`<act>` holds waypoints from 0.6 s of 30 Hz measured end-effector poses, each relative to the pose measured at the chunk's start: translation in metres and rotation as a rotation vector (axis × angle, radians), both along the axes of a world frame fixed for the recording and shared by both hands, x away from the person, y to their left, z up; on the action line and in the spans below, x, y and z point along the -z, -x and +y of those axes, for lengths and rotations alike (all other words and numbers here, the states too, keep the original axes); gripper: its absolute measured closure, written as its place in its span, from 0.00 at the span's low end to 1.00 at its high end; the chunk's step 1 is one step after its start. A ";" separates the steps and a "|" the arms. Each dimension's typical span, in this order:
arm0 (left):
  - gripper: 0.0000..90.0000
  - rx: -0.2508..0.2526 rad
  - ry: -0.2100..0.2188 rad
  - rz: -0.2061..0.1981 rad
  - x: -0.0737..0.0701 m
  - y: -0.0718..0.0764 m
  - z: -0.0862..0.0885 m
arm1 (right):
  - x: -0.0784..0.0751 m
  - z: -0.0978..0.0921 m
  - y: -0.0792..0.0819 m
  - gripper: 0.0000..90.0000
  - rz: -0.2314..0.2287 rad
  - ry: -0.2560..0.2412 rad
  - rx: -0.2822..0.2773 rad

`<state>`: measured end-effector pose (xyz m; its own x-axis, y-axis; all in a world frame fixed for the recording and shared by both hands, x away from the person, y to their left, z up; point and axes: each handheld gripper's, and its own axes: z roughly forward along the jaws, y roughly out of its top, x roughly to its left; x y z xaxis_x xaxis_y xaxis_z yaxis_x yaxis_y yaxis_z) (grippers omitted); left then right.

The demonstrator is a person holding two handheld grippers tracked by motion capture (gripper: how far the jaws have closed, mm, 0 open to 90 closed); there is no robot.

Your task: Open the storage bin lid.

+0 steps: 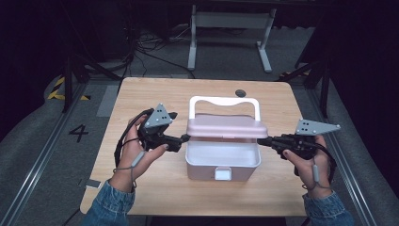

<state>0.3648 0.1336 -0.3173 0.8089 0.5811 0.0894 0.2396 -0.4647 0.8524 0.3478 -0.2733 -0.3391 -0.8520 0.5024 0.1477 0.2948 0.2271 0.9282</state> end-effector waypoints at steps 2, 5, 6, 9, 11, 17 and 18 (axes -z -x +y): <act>0.23 0.003 0.000 -0.017 0.000 -0.001 -0.005 | 0.000 0.000 0.000 1.00 0.001 -0.002 0.000; 0.24 0.015 0.008 -0.031 0.001 -0.001 -0.011 | 0.000 0.000 0.000 1.00 0.000 -0.004 0.000; 0.24 0.016 0.010 -0.031 0.001 -0.001 -0.013 | 0.000 0.000 0.000 1.00 0.000 -0.006 0.001; 0.25 0.038 0.022 -0.038 0.002 -0.003 -0.018 | 0.000 0.000 0.000 1.00 0.005 -0.008 0.000; 0.26 0.050 0.040 -0.031 0.003 -0.003 -0.021 | 0.000 0.000 -0.001 1.00 0.006 -0.010 -0.001; 0.28 0.043 0.046 -0.053 0.004 -0.005 -0.027 | 0.000 0.001 -0.001 1.00 0.009 -0.007 -0.006; 0.28 0.043 0.055 -0.054 0.003 -0.005 -0.028 | 0.000 0.001 -0.001 1.00 0.009 -0.010 -0.006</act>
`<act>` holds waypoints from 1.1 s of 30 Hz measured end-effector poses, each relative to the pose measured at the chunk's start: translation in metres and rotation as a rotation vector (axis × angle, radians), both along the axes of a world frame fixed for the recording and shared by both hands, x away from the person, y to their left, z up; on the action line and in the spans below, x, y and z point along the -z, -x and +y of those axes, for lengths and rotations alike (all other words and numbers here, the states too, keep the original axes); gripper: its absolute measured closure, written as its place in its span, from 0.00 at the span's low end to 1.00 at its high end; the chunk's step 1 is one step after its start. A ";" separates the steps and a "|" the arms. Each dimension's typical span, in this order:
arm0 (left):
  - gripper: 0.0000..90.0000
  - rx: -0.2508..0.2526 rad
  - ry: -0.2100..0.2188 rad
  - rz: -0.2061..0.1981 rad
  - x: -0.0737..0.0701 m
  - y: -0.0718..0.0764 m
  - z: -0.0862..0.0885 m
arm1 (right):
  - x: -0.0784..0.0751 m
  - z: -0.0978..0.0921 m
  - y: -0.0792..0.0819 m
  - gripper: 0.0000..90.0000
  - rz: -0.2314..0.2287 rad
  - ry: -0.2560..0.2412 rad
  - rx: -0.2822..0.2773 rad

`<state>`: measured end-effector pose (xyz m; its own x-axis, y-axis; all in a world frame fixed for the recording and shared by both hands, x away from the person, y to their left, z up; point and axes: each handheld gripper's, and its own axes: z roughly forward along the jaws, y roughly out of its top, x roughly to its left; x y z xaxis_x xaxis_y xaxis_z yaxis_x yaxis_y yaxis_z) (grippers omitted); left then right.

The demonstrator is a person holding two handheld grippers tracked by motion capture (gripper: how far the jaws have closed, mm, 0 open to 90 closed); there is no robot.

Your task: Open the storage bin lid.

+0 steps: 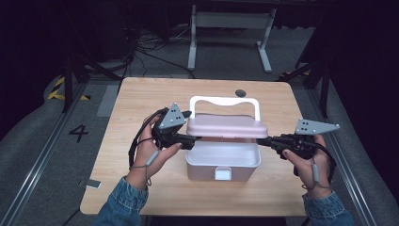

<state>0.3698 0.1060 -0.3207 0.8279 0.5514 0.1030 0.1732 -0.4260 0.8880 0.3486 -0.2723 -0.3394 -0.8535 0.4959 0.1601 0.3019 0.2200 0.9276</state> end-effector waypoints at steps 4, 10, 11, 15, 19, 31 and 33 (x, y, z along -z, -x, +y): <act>0.32 0.004 0.006 -0.021 0.000 -0.001 0.000 | 0.000 -0.001 0.000 1.00 0.004 -0.004 0.003; 0.38 0.038 0.016 -0.030 0.000 -0.001 -0.003 | 0.000 -0.001 0.000 1.00 0.003 -0.007 0.006; 0.38 0.042 0.012 -0.033 0.000 -0.001 -0.003 | 0.000 -0.001 0.000 1.00 0.001 -0.007 0.007; 0.39 0.041 0.014 -0.036 0.000 -0.001 -0.004 | -0.001 -0.003 0.000 0.99 0.000 -0.014 0.012; 0.40 0.038 0.035 -0.031 -0.001 -0.003 -0.004 | -0.002 -0.006 0.001 0.98 0.001 -0.020 0.017; 0.52 0.046 0.055 -0.037 -0.014 -0.016 -0.001 | 0.001 -0.021 0.008 0.98 0.007 -0.016 0.063; 0.53 0.047 0.054 -0.035 -0.015 -0.017 -0.001 | 0.001 -0.025 0.011 0.98 0.011 -0.018 0.076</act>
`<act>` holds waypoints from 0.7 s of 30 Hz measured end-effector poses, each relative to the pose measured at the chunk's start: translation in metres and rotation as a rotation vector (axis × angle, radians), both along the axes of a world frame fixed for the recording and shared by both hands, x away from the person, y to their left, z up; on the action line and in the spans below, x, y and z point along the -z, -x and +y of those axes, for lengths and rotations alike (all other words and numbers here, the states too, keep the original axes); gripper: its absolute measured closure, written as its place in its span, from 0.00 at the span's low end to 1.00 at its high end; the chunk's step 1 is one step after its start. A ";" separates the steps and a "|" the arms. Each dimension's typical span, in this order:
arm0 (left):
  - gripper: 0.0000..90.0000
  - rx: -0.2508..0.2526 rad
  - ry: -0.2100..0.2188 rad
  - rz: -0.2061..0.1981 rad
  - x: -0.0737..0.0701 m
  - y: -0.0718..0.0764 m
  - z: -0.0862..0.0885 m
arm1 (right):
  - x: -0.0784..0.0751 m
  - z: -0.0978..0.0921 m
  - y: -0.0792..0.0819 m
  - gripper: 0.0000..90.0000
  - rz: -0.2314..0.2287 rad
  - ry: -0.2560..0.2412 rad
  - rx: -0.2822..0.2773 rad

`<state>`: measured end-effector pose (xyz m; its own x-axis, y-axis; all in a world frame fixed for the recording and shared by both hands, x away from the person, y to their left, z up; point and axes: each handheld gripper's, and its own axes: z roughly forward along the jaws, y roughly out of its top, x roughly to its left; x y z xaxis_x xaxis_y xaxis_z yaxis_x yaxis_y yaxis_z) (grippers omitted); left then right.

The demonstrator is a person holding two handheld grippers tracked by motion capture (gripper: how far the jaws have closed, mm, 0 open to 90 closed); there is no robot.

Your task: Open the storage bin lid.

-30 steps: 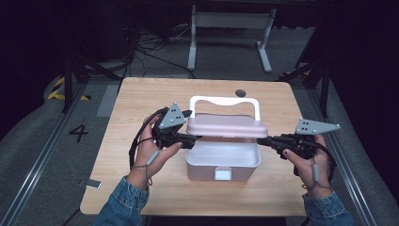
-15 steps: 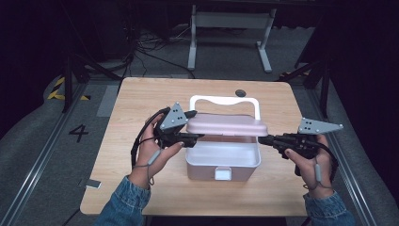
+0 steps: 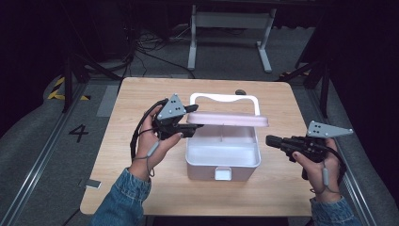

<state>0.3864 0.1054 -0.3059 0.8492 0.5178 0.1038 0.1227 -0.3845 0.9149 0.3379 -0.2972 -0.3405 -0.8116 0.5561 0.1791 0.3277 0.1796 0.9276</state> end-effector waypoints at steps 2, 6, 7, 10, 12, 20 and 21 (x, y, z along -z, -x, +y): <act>0.54 0.000 0.009 0.002 -0.004 -0.003 0.000 | 0.000 -0.003 0.002 0.98 -0.002 -0.002 0.010; 0.60 -0.007 0.004 0.013 -0.010 -0.010 -0.001 | 0.001 -0.012 0.006 0.98 0.000 -0.008 0.036; 0.61 -0.012 -0.001 0.017 -0.011 -0.012 -0.001 | 0.001 -0.014 0.007 0.98 0.001 -0.009 0.040; 0.63 -0.016 0.000 0.024 -0.014 -0.015 -0.001 | 0.002 -0.019 0.009 0.98 0.003 -0.011 0.056; 0.65 -0.019 0.012 0.030 -0.015 -0.021 0.000 | 0.003 -0.020 0.009 0.97 0.006 -0.003 0.060; 0.70 -0.048 0.048 0.057 -0.018 -0.034 0.001 | 0.006 -0.024 0.008 0.94 0.005 0.012 0.086; 0.70 -0.048 0.048 0.057 -0.018 -0.034 0.001 | 0.007 -0.024 0.008 0.93 0.003 0.017 0.091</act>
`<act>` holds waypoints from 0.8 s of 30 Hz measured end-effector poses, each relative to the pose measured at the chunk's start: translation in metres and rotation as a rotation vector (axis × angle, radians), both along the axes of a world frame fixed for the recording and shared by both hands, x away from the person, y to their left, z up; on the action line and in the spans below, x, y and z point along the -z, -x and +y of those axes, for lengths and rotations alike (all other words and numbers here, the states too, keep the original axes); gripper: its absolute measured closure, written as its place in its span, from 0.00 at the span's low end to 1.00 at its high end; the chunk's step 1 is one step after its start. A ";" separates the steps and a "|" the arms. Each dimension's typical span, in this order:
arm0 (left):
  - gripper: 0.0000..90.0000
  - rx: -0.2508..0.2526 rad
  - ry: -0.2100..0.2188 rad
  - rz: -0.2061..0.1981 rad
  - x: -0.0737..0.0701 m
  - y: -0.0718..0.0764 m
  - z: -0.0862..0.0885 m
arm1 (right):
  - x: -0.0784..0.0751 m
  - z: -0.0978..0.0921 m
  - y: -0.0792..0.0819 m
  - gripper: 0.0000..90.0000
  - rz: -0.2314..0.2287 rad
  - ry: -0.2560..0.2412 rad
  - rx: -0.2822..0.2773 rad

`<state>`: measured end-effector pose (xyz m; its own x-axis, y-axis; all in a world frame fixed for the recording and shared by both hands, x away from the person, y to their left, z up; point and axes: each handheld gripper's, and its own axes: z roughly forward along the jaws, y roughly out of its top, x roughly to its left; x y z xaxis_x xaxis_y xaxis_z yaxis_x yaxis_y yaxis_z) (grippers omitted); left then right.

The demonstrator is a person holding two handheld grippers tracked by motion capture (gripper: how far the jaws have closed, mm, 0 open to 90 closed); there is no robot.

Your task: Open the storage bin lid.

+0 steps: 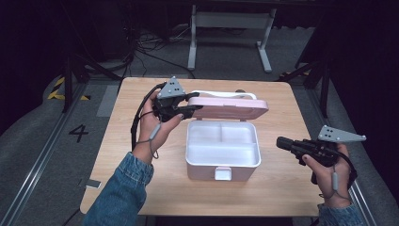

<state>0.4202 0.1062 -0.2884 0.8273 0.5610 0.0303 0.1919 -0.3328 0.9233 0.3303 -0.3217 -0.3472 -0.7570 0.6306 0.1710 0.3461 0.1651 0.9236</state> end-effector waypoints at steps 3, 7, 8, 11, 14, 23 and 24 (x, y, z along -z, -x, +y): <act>0.71 -0.015 0.006 0.023 -0.002 -0.007 -0.001 | 0.002 0.000 -0.002 0.93 0.008 0.019 0.006; 0.70 -0.043 0.006 0.023 -0.004 -0.013 -0.003 | 0.005 0.000 -0.005 0.92 0.018 0.026 0.002; 0.70 -0.049 0.002 0.019 -0.004 -0.015 -0.004 | 0.005 0.000 -0.005 0.91 0.022 0.027 0.003; 0.70 -0.072 0.010 0.026 -0.004 -0.021 -0.005 | 0.006 -0.001 -0.006 0.91 0.028 0.029 0.004; 0.69 -0.098 0.002 0.015 -0.004 -0.027 -0.008 | 0.007 -0.002 -0.007 0.91 0.028 0.026 0.009; 0.67 -0.142 -0.009 0.040 -0.003 -0.045 -0.013 | 0.008 -0.004 -0.008 0.91 0.031 0.023 0.011; 0.66 -0.149 -0.003 0.035 -0.002 -0.046 -0.013 | 0.008 -0.004 -0.009 0.91 0.030 0.021 0.014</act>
